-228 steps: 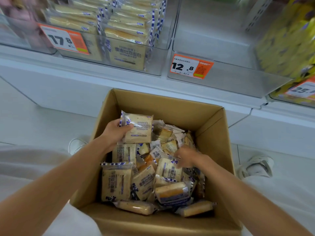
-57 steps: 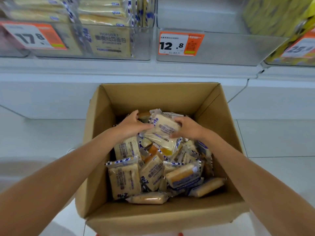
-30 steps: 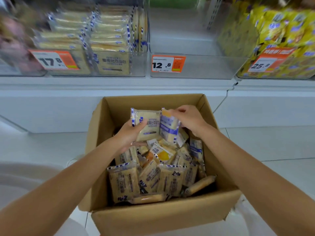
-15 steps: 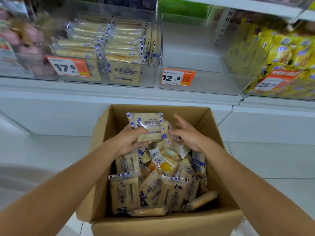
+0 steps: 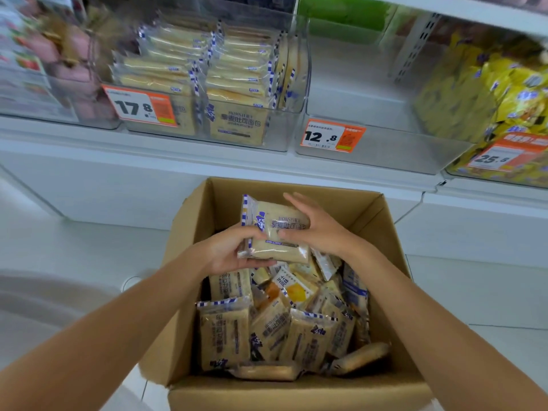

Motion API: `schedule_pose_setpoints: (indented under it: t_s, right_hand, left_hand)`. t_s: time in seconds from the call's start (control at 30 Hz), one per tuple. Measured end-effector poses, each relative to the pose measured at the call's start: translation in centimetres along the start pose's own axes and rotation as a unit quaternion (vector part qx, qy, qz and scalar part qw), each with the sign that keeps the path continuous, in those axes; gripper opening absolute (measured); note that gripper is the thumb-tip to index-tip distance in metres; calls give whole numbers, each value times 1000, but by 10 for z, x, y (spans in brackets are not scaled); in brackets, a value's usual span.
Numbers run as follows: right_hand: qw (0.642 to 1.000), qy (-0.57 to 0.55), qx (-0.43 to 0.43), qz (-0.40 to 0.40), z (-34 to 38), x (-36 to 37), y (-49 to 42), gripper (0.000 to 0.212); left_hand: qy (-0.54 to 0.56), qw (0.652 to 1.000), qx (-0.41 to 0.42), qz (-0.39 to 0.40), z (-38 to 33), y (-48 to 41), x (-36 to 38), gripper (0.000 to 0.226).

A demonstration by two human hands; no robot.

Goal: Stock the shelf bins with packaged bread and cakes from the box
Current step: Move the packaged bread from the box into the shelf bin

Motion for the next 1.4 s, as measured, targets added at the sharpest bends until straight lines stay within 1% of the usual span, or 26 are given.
schedule_pose_setpoints:
  t_s: [0.03, 0.07, 0.13, 0.17, 0.2, 0.23, 0.3, 0.4, 0.43, 0.5, 0.57, 0.6, 0.63, 0.67, 0.73, 0.8, 0.83, 0.9, 0.97, 1.0, 1.03, 1.1, 1.2, 1.33, 1.4]
  right_hand:
    - [1000, 18, 0, 13, 6, -4, -2, 90]
    - [998, 56, -3, 22, 14, -8, -5, 89]
    - [982, 183, -22, 34, 37, -18, -8, 75]
    - [975, 216, -28, 38, 51, -24, -8, 68]
    - [975, 217, -24, 45, 61, -29, -8, 65]
    - [979, 194, -16, 53, 71, -34, -7, 65]
    - [989, 133, -6, 62, 87, -44, -8, 67]
    - [996, 74, -23, 51, 115, -58, -10, 73]
    - [997, 60, -31, 34, 126, -64, -11, 70]
    - [998, 37, -38, -32, 146, -82, -14, 61]
    - [991, 28, -45, -124, 162, -105, -16, 55]
    - [983, 15, -47, -174, 169, -118, -18, 52]
    - [974, 1, -50, -222, 176, -129, -19, 50]
    - [964, -2, -52, -261, 184, -138, -21, 49]
    - [944, 26, -56, -323, 195, -147, -31, 51]
    - [927, 71, -56, -364, 201, -148, -45, 57]
    - [919, 94, -55, -378, 203, -147, -52, 59]
    - [901, 152, -43, -404, 201, -144, -68, 58]
    - [877, 223, 7, -425, 199, -144, -81, 58]
    - [864, 252, 40, -434, 198, -146, -86, 61]
    - [853, 276, 69, -438, 197, -148, -90, 66]
    - [840, 320, 119, -423, 196, -152, -98, 79]
    - [839, 346, 194, -373, 195, -157, -108, 94]
    - [835, 382, 248, -310, 195, -155, -126, 97]
    - [836, 393, 255, -287, 195, -153, -135, 97]
  left_hand:
    - [-16, 1000, 6, 11, -4, 3, 0, 41]
    - [-51, 998, 12, 18, -10, 7, 2, 47]
    - [-150, 988, 36, 5, -23, 15, 7, 43]
    - [-196, 979, 50, -9, -33, 20, 11, 40]
    - [-230, 971, 64, -18, -43, 27, 16, 38]
    - [-252, 964, 79, -22, -54, 33, 20, 40]
    - [-260, 960, 99, -29, -78, 45, 23, 48]
    - [-288, 946, 141, -36, -119, 62, 25, 56]
    - [-312, 935, 161, -43, -134, 67, 24, 57]
    - [-343, 910, 222, -76, -170, 80, 21, 58]
    - [-313, 888, 316, -121, -211, 92, 11, 40]
    - [-296, 871, 360, -157, -231, 97, 3, 30]
    - [-305, 843, 397, -198, -250, 100, -4, 22]
    - [-341, 807, 421, -235, -266, 99, -10, 17]
    - [-436, 738, 433, -278, -291, 87, -19, 15]
    - [-524, 695, 404, -281, -310, 67, -23, 23]
    - [-569, 675, 384, -271, -318, 56, -23, 30]
    - [-672, 621, 331, -230, -328, 32, -19, 50]
    - [-769, 550, 260, -200, -329, 10, -18, 65]
    - [-797, 523, 228, -196, -328, 2, -21, 68]
    - [-812, 510, 210, -194, -329, -2, -24, 69]
    - [-816, 506, 206, -190, -327, -6, -28, 70]
    - [-811, 505, 227, -190, -324, -1, -29, 73]
    - [-800, 514, 242, -193, -324, 1, -31, 73]
    - [-794, 520, 246, -195, -325, 2, -33, 72]
Point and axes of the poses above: each hand's wrist, its own y-axis away from the middle knuckle, its own x-axis out of the palm, z = x × y, the point moved 5 cm from there along -y, towards the middle knuckle, and after that the axes turned 2 degrees about -x, right-handed, at the moved point
